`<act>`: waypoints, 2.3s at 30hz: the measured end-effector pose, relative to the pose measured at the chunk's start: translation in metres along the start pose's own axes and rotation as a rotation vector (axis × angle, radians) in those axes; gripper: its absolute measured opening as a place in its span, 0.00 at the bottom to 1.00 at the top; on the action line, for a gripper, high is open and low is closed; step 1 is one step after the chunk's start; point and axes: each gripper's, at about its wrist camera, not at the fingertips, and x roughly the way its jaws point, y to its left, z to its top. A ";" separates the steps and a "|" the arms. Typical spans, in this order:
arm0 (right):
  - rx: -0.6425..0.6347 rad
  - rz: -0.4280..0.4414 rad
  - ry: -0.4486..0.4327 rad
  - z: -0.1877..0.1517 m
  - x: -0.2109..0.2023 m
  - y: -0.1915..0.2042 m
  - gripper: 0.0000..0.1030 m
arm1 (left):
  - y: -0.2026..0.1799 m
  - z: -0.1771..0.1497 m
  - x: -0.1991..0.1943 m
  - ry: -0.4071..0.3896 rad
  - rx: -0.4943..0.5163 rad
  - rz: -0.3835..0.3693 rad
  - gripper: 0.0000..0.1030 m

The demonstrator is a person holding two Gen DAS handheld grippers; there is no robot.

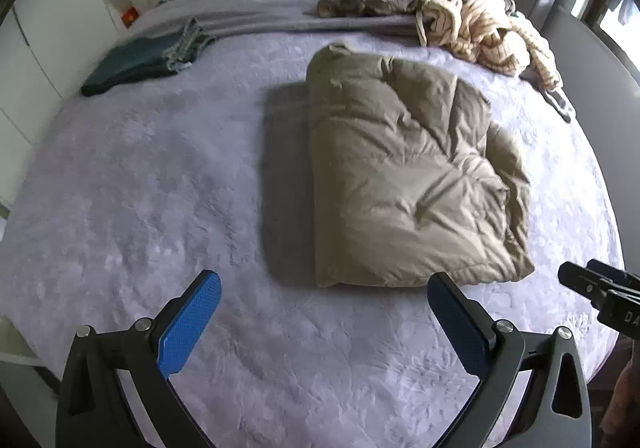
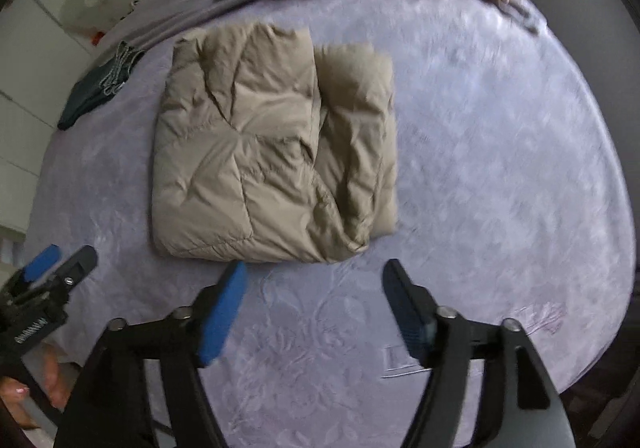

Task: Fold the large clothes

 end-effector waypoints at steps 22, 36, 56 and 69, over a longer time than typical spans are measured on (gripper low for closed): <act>-0.089 -0.035 -0.240 0.001 -0.105 0.000 1.00 | -0.029 -0.012 -0.106 -0.159 -0.051 0.077 1.00; -0.089 -0.049 -0.258 -0.002 -0.112 -0.001 1.00 | -0.032 -0.015 -0.117 -0.173 -0.056 0.093 1.00; -0.090 -0.050 -0.261 -0.005 -0.116 0.000 1.00 | -0.031 -0.015 -0.118 -0.176 -0.053 0.092 1.00; -0.083 -0.052 -0.264 -0.007 -0.117 0.002 1.00 | -0.030 -0.016 -0.118 -0.176 -0.053 0.092 1.00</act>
